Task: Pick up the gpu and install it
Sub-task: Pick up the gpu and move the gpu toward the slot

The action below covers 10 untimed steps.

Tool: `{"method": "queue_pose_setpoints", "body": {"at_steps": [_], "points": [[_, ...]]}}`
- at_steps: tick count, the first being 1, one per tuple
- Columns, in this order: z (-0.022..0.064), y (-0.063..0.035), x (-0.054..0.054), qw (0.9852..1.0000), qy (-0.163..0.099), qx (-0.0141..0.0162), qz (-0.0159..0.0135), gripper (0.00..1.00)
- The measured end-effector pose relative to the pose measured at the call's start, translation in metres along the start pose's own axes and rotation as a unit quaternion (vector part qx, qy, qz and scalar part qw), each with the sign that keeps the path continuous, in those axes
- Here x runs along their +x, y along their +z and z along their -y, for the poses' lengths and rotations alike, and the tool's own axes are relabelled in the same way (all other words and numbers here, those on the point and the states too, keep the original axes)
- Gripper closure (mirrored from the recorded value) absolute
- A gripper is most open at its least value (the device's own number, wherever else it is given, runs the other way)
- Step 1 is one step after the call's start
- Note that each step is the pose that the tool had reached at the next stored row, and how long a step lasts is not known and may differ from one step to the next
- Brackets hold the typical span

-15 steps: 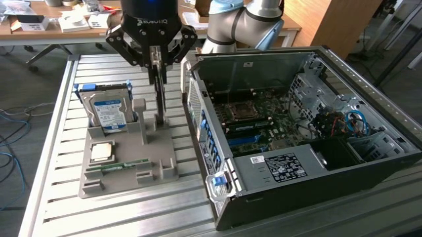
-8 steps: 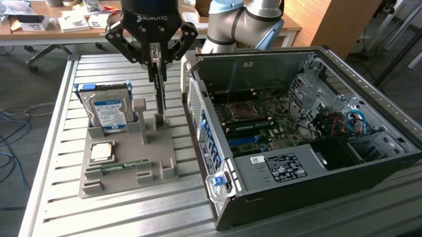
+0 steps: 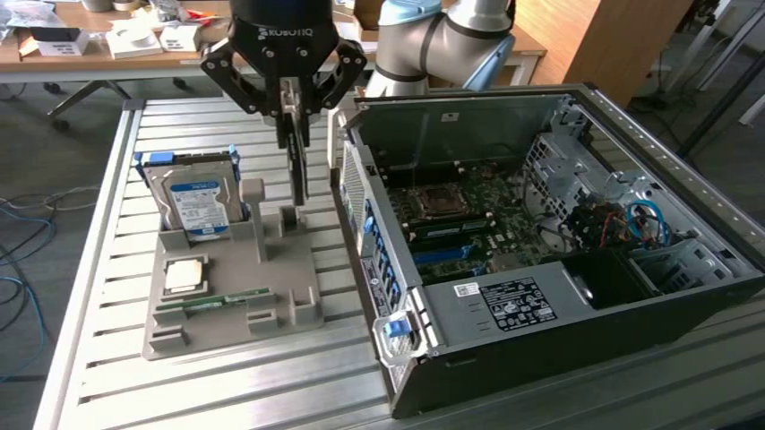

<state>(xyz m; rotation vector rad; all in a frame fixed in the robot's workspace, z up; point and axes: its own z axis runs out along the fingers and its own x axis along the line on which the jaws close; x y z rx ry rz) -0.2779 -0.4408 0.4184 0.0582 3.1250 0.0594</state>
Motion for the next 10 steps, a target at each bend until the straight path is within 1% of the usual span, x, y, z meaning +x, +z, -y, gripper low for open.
{"method": "queue_pose_setpoints", "body": {"at_steps": [4,10], "points": [[-0.0003,-0.0002,-0.008,1.0,0.0,-0.0014,-0.0001,0.74],[-0.0009,-0.0001,-0.024,1.0,0.0,-0.0046,-0.0001,0.74]]}}
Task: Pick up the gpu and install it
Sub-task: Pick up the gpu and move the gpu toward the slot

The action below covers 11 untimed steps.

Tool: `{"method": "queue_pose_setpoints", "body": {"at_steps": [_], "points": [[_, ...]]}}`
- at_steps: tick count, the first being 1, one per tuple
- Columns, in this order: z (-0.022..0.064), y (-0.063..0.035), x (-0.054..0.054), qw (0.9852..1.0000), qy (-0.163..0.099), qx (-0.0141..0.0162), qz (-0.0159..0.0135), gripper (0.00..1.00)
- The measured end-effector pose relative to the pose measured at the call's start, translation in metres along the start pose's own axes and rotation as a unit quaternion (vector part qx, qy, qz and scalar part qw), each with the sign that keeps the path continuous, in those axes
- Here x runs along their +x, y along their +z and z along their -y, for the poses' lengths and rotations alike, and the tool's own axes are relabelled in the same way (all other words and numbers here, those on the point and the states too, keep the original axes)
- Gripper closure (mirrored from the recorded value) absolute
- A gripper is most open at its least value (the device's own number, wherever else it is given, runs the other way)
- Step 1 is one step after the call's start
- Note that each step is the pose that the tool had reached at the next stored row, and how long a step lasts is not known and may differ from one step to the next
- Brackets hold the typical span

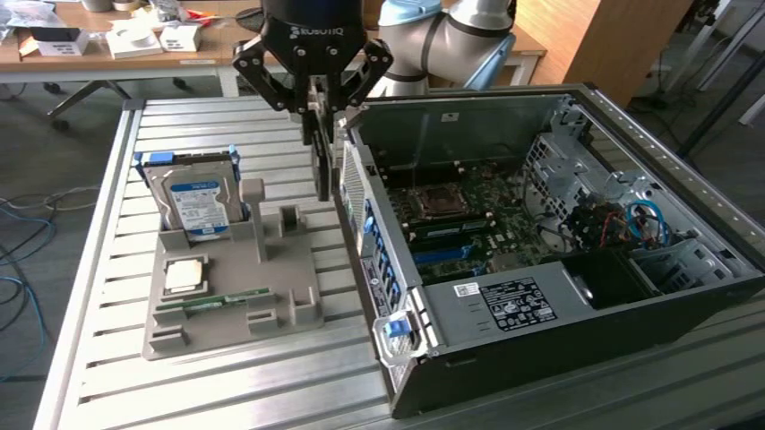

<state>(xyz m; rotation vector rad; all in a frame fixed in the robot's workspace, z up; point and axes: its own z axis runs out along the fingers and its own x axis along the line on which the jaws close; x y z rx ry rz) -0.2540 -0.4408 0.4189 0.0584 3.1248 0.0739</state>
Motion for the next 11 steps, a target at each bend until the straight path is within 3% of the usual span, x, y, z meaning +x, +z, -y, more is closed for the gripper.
{"method": "queue_pose_setpoints", "body": {"at_steps": [11], "points": [[-0.0013,0.0006,-0.035,1.0,0.0,-0.0045,-0.0002,0.74]]}}
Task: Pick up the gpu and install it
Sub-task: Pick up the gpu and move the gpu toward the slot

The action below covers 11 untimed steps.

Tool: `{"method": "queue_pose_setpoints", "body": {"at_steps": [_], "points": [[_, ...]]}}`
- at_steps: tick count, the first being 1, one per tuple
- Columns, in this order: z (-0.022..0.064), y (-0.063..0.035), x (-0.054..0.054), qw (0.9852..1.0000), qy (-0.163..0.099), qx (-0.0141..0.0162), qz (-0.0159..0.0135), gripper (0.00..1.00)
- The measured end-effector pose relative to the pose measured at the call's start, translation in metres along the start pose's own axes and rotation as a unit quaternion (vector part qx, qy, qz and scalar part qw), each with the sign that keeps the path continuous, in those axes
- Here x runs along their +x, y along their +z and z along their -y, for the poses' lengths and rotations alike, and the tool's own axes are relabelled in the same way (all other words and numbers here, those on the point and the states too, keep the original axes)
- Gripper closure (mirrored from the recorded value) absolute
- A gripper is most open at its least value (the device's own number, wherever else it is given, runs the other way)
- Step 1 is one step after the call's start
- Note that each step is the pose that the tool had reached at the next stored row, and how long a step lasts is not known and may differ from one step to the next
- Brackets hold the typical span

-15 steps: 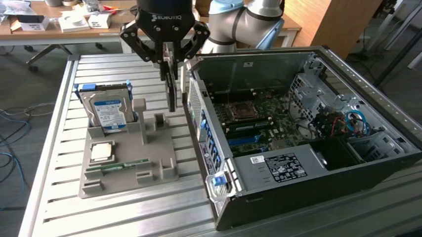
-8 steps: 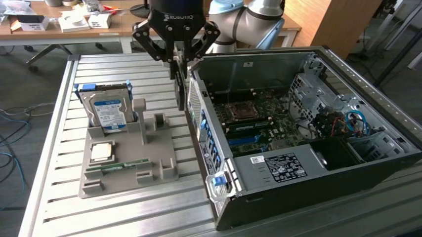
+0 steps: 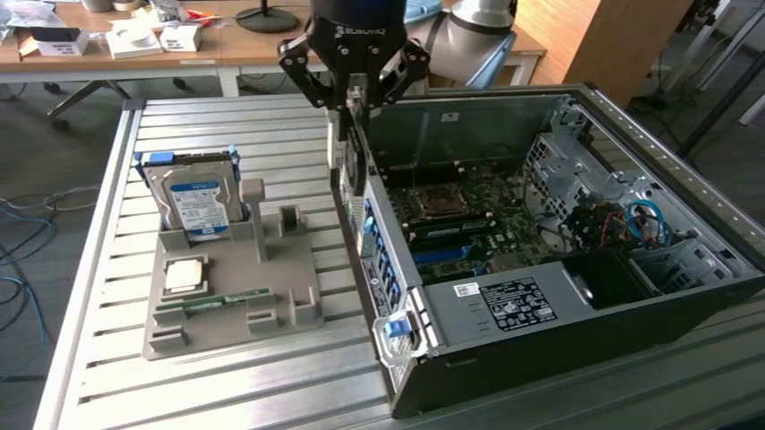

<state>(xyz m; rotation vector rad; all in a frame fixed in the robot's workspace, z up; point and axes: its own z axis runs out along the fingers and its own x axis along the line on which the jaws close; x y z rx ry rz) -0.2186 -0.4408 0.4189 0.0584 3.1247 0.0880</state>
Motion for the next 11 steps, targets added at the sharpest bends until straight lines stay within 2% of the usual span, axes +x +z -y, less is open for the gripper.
{"method": "queue_pose_setpoints", "body": {"at_steps": [9,10,11], "points": [[-0.0013,0.0006,-0.035,1.0,0.0,-0.005,-0.0002,0.74],[-0.0016,0.0007,-0.044,1.0,0.0,-0.0062,-0.0002,0.74],[-0.0018,0.0008,-0.048,1.0,0.0,-0.0067,-0.0002,0.74]]}}
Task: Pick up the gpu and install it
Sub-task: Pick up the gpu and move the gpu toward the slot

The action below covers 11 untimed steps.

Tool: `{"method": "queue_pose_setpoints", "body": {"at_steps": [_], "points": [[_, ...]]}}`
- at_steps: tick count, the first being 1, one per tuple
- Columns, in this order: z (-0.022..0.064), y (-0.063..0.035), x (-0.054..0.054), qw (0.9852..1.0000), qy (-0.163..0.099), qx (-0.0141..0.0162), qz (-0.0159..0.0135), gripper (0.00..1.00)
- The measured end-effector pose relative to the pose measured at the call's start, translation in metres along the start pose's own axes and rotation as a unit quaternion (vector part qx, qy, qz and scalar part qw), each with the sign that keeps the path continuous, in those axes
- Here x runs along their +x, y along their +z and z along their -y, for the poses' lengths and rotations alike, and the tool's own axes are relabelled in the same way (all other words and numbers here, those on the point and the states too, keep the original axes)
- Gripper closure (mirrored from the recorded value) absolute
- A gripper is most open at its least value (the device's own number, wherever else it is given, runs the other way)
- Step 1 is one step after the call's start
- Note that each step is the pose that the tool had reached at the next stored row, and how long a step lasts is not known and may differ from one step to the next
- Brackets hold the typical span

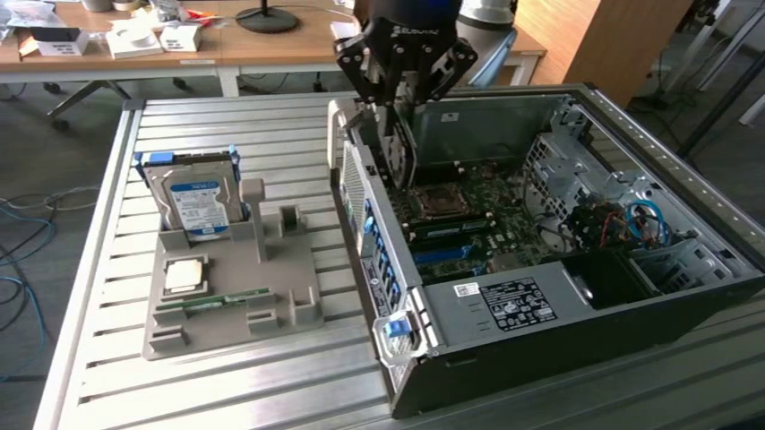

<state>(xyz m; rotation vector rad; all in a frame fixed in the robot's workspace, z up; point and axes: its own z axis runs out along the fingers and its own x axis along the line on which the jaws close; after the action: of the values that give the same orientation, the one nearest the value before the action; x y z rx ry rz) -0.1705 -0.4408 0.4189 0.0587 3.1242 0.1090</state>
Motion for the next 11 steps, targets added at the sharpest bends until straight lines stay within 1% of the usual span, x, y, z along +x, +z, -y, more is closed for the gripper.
{"method": "queue_pose_setpoints", "body": {"at_steps": [1,7,11], "points": [[-0.0003,0.0001,-0.009,1.0,0.0,-0.001,-0.0001,0.74],[-0.0013,0.0006,-0.036,1.0,0.0,-0.005,-0.0002,0.74],[-0.002,0.0009,-0.055,1.0,0.0,-0.0072,-0.0004,0.74]]}}
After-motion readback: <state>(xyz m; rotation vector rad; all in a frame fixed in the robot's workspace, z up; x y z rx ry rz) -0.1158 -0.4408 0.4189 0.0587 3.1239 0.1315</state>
